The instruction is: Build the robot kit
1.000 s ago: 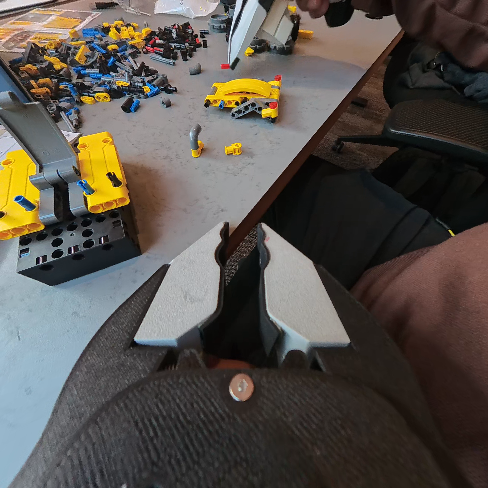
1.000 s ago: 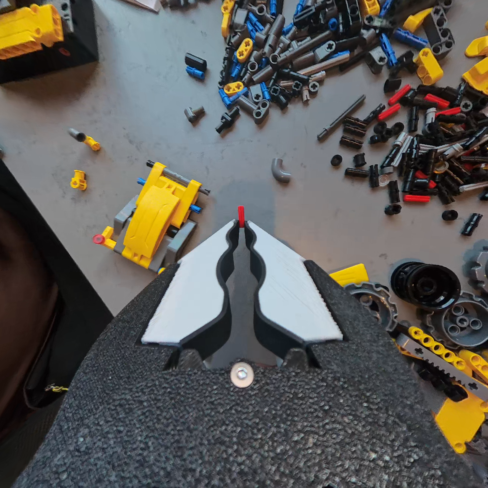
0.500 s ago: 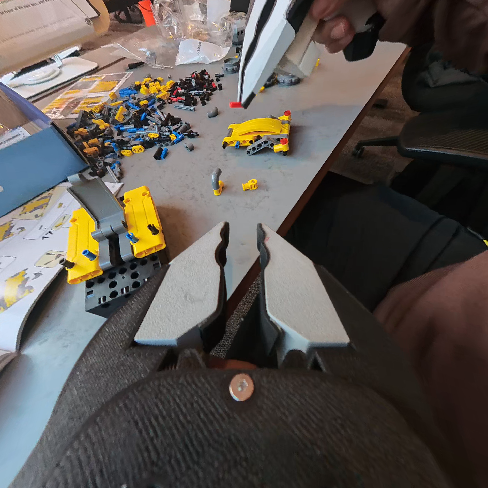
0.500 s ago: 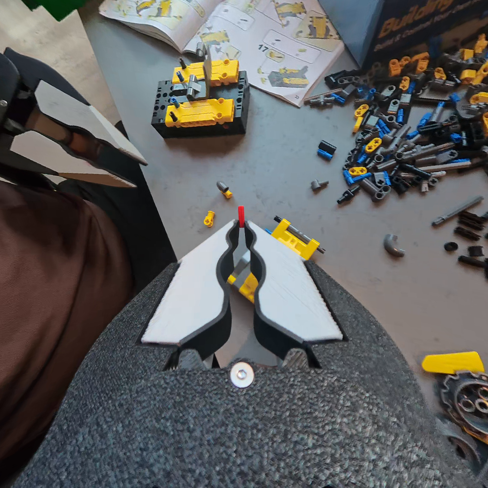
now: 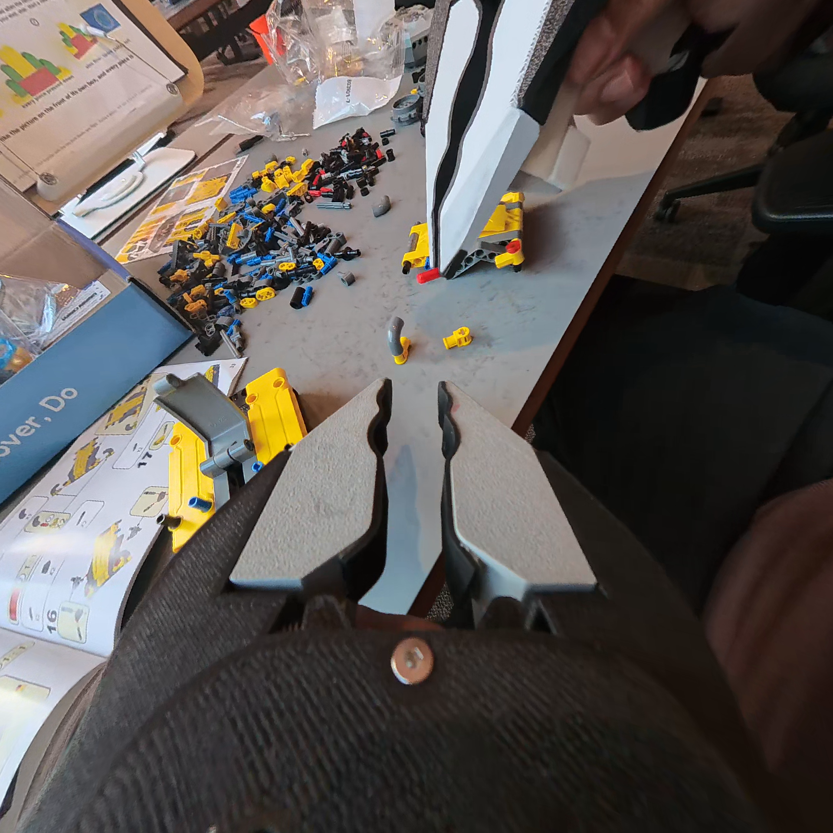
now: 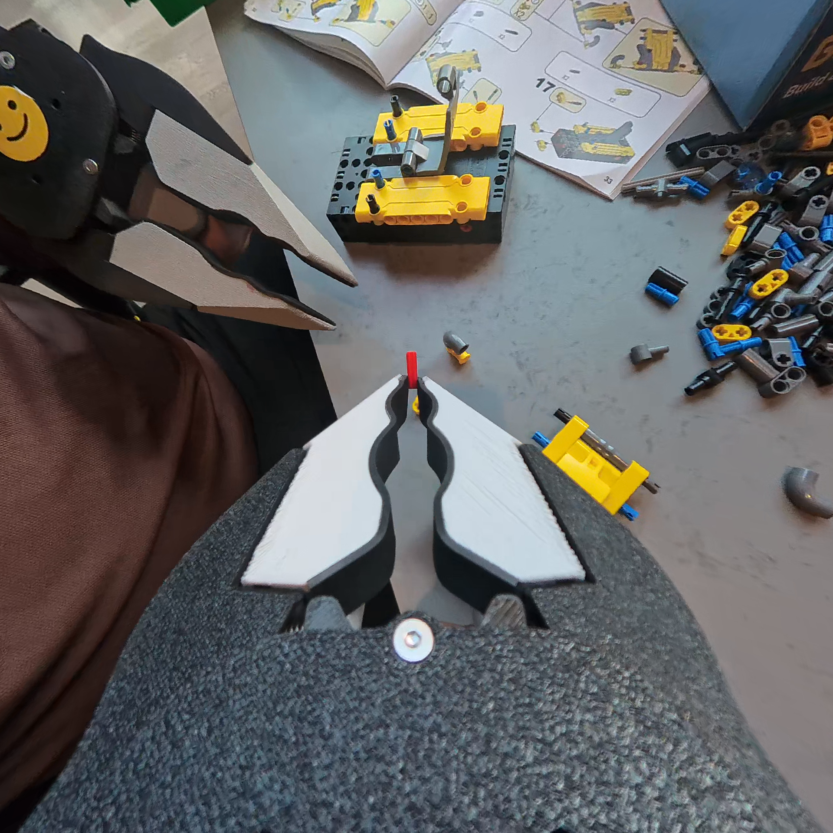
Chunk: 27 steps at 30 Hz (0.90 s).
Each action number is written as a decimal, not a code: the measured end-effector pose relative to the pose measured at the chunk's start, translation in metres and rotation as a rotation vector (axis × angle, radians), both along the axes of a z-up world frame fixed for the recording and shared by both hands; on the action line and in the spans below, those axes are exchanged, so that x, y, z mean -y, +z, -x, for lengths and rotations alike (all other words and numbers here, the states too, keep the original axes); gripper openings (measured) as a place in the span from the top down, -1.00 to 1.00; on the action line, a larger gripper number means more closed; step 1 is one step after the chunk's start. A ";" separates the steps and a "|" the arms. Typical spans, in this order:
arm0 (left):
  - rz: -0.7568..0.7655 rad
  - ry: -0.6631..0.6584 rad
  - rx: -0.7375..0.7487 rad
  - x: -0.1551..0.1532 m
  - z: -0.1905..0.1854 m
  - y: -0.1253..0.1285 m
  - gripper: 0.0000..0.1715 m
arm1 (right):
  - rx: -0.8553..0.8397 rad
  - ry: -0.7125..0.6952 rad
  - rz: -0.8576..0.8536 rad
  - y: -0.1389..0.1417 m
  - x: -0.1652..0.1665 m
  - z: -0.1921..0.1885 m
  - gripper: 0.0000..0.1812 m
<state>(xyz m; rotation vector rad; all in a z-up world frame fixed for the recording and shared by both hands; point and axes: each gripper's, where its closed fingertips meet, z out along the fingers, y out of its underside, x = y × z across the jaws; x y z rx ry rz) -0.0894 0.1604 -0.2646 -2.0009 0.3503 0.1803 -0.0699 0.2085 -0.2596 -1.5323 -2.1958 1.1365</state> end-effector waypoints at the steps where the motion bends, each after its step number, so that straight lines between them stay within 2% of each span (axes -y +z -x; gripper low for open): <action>1: 0.001 -0.001 -0.008 0.000 0.000 -0.001 0.80 | -0.003 -0.002 0.003 0.000 0.000 0.000 0.95; 11: 0.013 -0.013 -0.085 -0.004 0.004 -0.004 0.80 | -0.003 0.000 0.015 -0.005 0.004 0.001 0.95; 22: -0.014 -0.165 -0.544 -0.020 -0.012 0.000 0.80 | 0.022 0.043 0.035 -0.004 0.016 -0.005 0.96; 27: -0.027 -0.204 -0.620 -0.023 -0.024 0.000 0.80 | 0.060 0.047 0.027 -0.006 0.021 -0.008 0.95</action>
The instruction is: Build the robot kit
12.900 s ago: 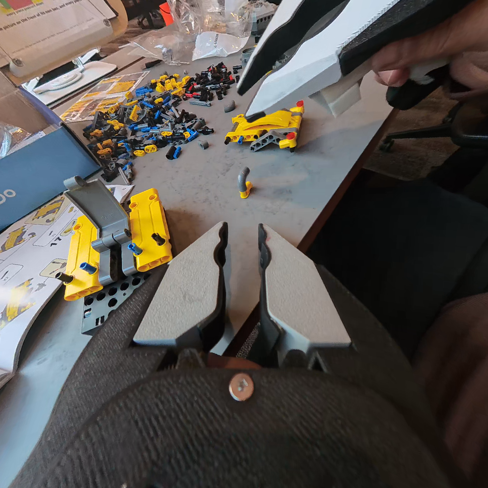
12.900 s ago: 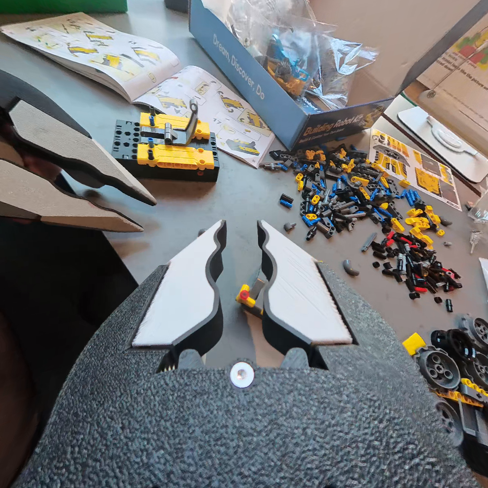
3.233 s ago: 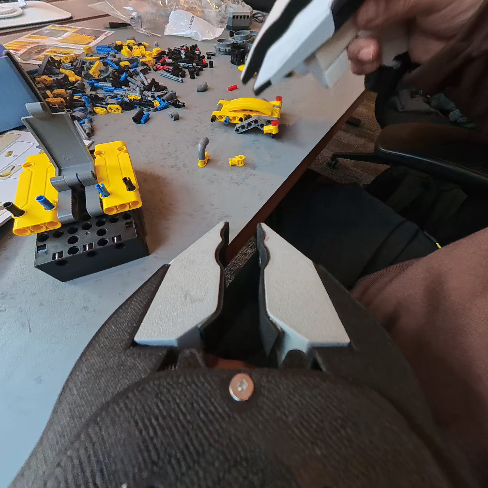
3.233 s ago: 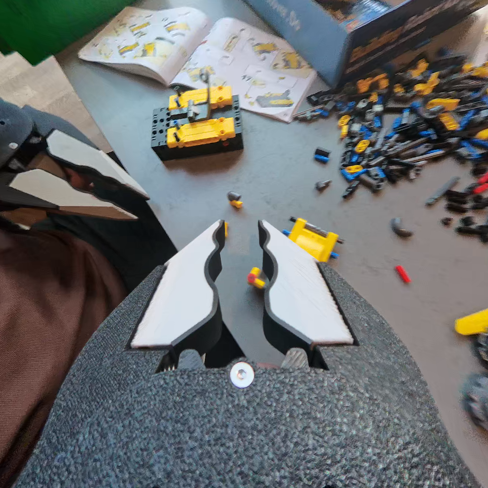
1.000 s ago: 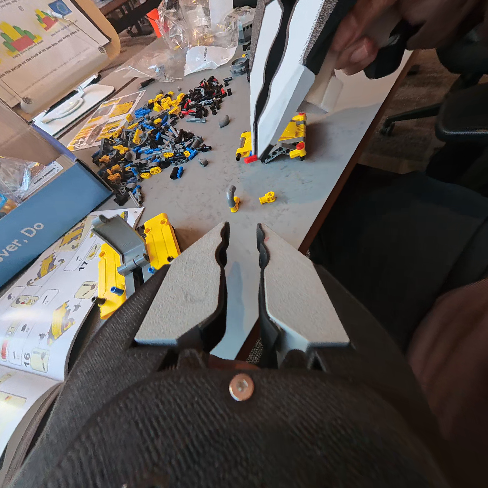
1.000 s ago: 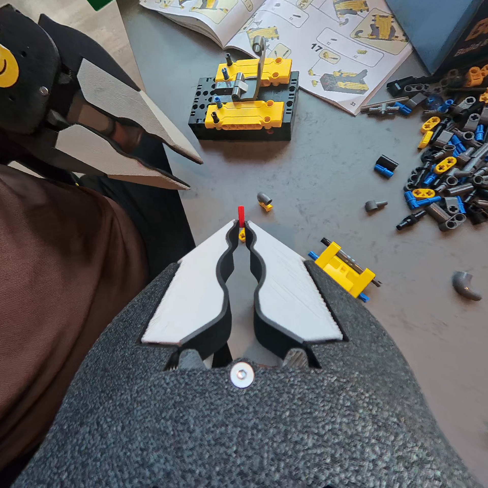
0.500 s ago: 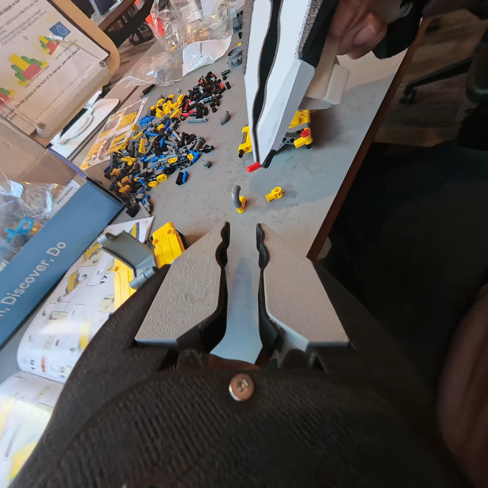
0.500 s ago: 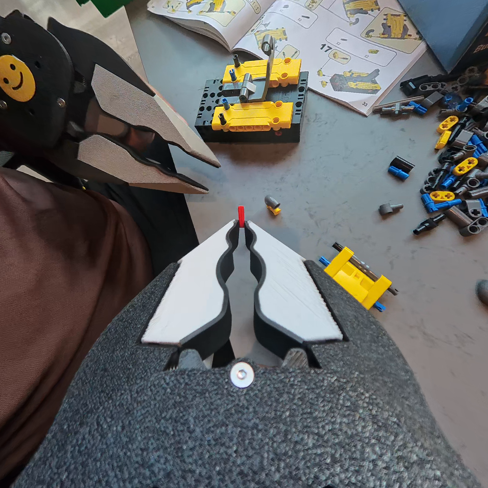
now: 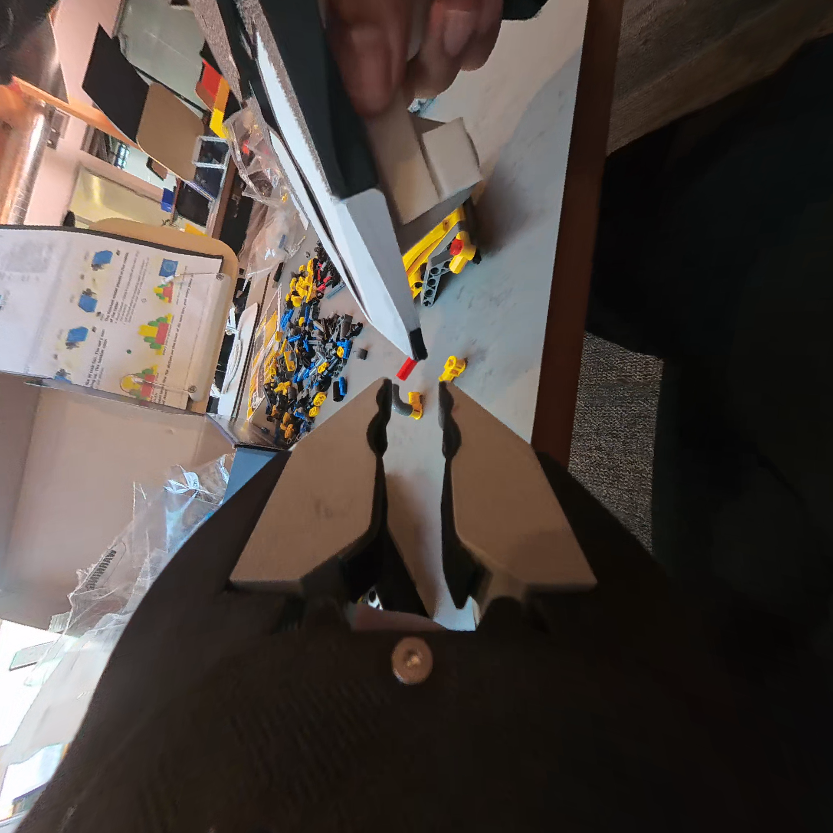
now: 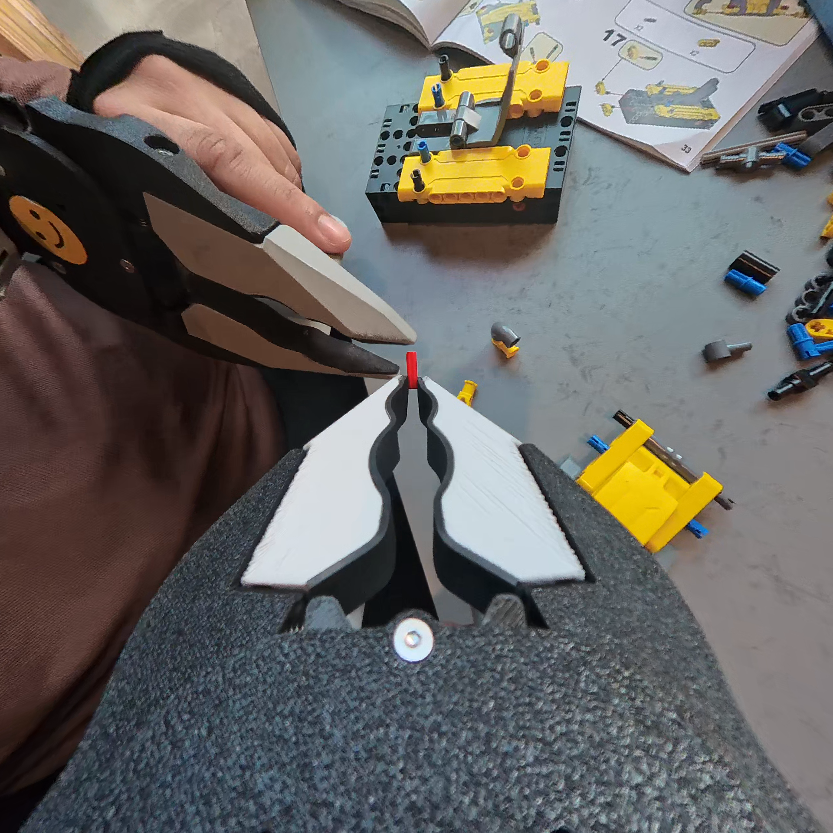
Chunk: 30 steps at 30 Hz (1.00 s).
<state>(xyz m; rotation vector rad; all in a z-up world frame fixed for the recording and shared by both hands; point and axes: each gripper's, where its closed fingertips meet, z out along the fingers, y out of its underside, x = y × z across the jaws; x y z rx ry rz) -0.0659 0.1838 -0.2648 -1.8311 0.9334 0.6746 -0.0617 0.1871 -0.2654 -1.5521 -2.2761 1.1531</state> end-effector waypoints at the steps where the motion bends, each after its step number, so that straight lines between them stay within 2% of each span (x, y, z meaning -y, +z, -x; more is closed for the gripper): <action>1: -0.001 0.005 0.017 0.000 -0.001 0.000 0.80 | 0.003 -0.001 -0.002 0.000 0.000 0.000 0.95; 6: 0.002 0.054 0.093 0.002 0.005 -0.003 0.79 | 0.018 -0.010 0.000 0.000 0.002 0.000 0.95; 30: 0.007 0.082 0.250 0.009 0.004 -0.008 0.79 | 0.026 -0.006 -0.017 -0.004 0.006 0.002 0.95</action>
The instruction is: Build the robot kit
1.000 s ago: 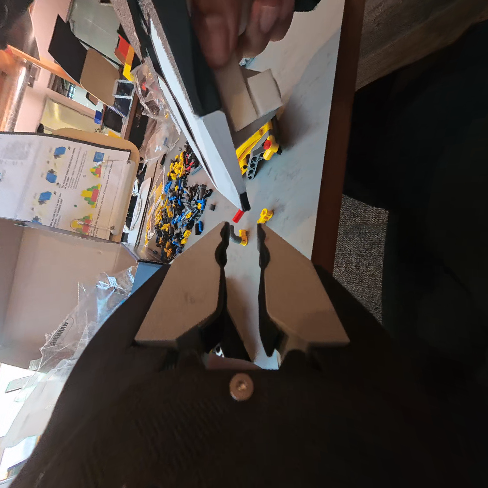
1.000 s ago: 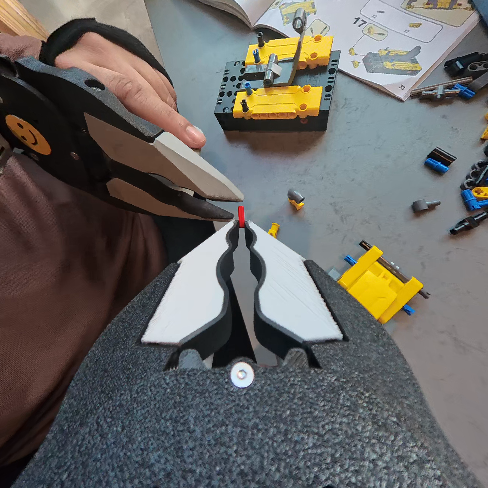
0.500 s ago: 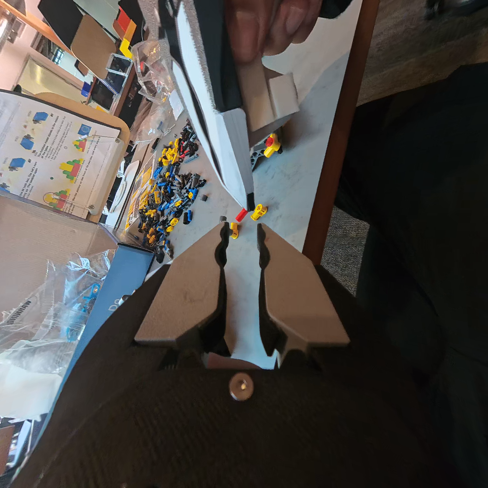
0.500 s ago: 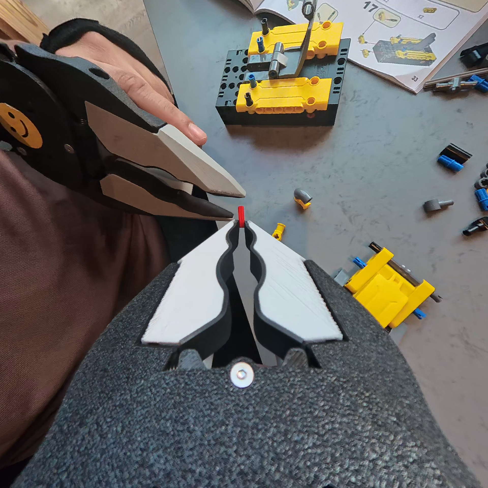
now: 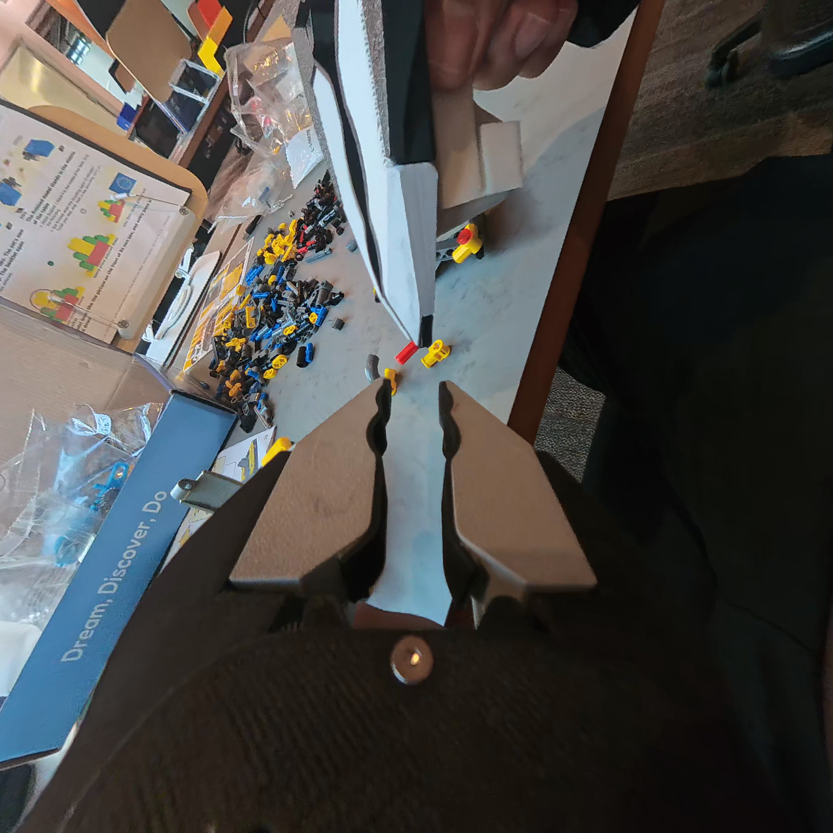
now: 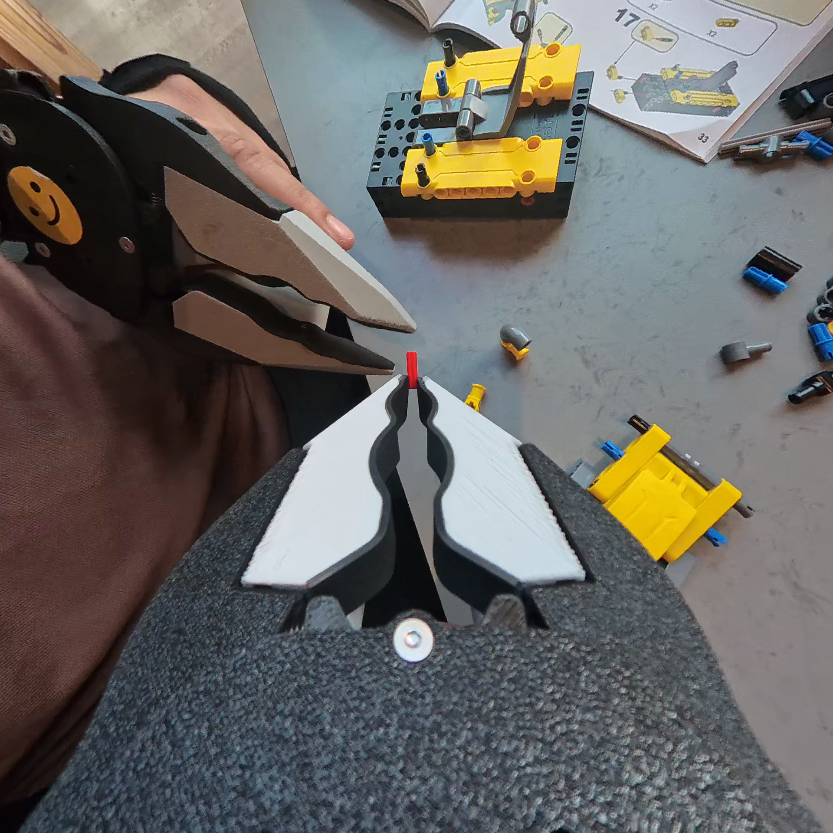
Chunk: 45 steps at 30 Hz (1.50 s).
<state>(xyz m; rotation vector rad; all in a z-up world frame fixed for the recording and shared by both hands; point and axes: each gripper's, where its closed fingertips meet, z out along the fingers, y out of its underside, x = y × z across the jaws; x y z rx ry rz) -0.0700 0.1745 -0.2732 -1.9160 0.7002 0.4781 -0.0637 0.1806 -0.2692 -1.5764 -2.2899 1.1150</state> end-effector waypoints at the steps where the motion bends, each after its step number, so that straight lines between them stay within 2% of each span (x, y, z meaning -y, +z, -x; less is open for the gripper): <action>1: 0.001 0.002 0.003 0.000 0.000 0.000 0.79 | 0.001 0.002 0.001 0.000 0.000 0.000 0.95; 16: 0.002 0.000 0.046 0.000 0.000 0.001 0.79 | -0.011 0.006 0.024 0.005 0.003 -0.001 0.96; 25: 0.002 -0.022 0.034 0.002 -0.002 0.002 0.79 | 0.010 0.023 0.021 -0.002 0.007 -0.002 0.96; 37: 0.005 -0.063 -0.090 0.001 -0.009 -0.002 0.81 | 0.036 0.050 0.025 -0.006 0.013 -0.005 0.96; 45: 0.006 -0.079 -0.106 0.003 -0.012 -0.003 0.84 | 0.051 0.057 0.031 -0.007 0.016 -0.006 0.96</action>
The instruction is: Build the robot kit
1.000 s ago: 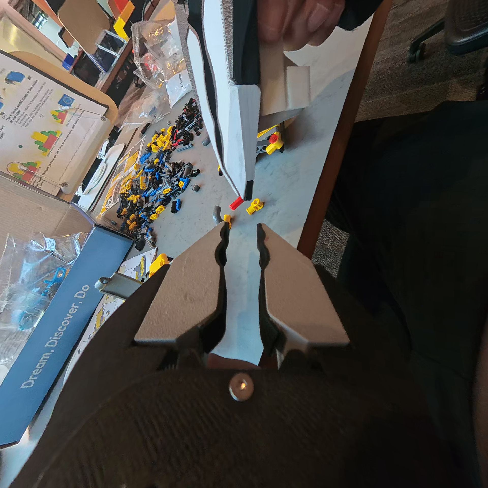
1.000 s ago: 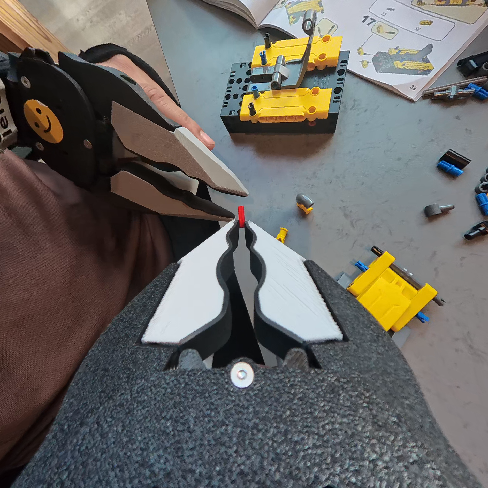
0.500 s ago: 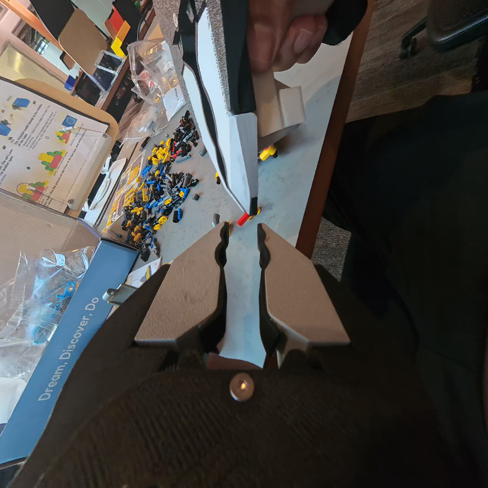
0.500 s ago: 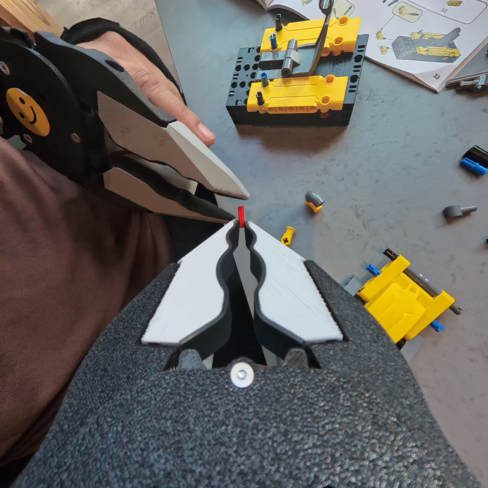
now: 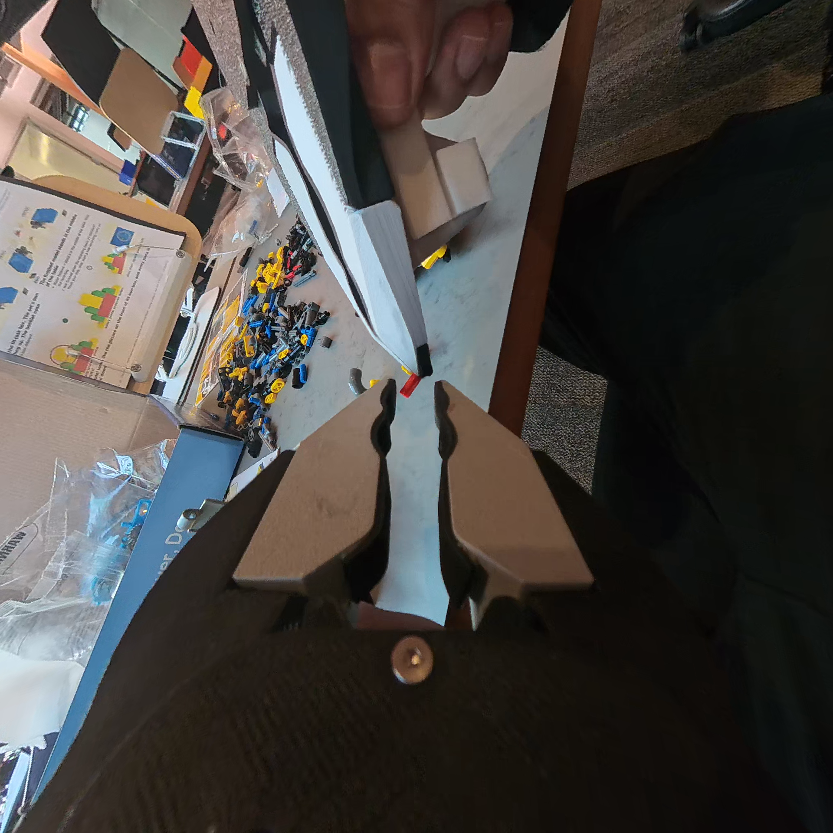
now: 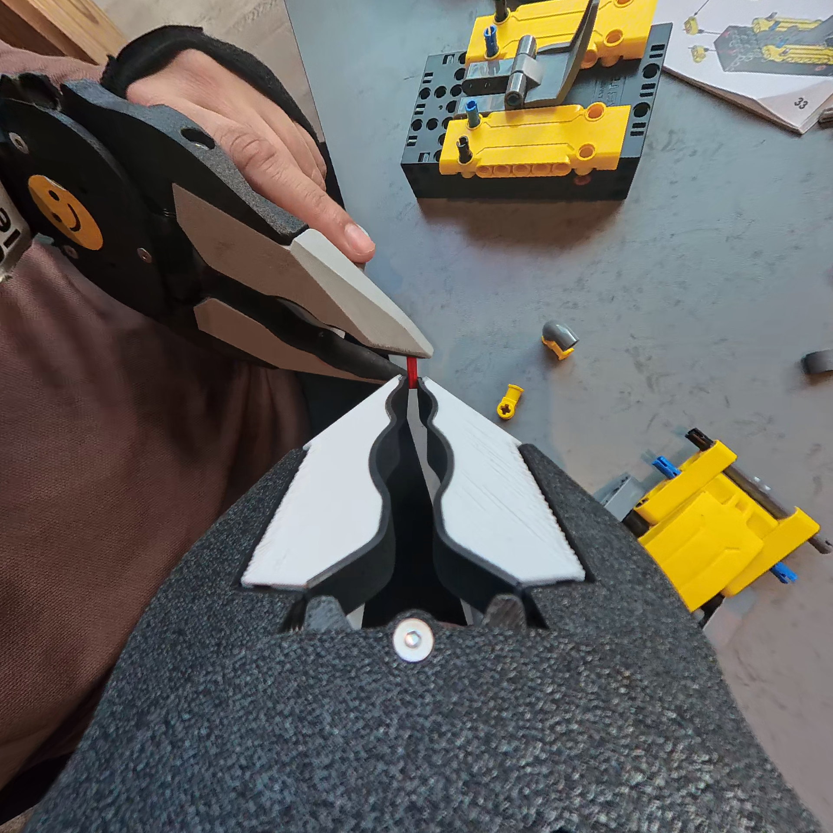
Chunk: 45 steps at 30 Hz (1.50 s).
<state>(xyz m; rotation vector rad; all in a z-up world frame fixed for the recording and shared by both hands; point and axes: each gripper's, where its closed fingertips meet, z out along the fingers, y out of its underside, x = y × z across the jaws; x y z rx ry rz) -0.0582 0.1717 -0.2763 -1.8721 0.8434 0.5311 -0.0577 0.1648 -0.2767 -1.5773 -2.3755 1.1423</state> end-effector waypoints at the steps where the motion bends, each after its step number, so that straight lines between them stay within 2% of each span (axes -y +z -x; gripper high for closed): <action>1: 0.002 0.003 0.007 0.000 0.001 0.000 0.83 | -0.001 -0.002 0.000 0.000 0.000 0.000 0.96; 5: 0.006 0.018 0.058 0.000 0.004 0.001 0.83 | -0.009 -0.011 0.001 0.001 -0.002 0.001 0.96; 15: 0.006 0.039 0.066 0.001 0.011 0.000 0.82 | -0.009 -0.018 0.004 0.001 -0.005 0.001 0.96; 24: 0.008 -0.021 0.023 0.002 0.001 -0.001 0.81 | 0.001 -0.003 0.007 0.000 -0.001 0.000 0.96; 30: -0.005 -0.032 -0.024 0.002 -0.001 -0.003 0.88 | 0.013 0.014 0.015 -0.001 0.003 -0.003 0.96; 32: -0.004 -0.018 -0.028 0.000 0.000 -0.005 0.97 | 0.009 0.010 0.020 -0.001 0.003 -0.002 0.96; 39: -0.011 0.048 0.086 -0.004 0.004 -0.005 0.98 | -0.028 -0.028 0.030 0.005 -0.004 0.002 0.97; 45: 0.001 0.136 0.243 -0.008 0.015 -0.007 0.97 | -0.155 -0.154 0.062 0.030 -0.031 0.006 0.95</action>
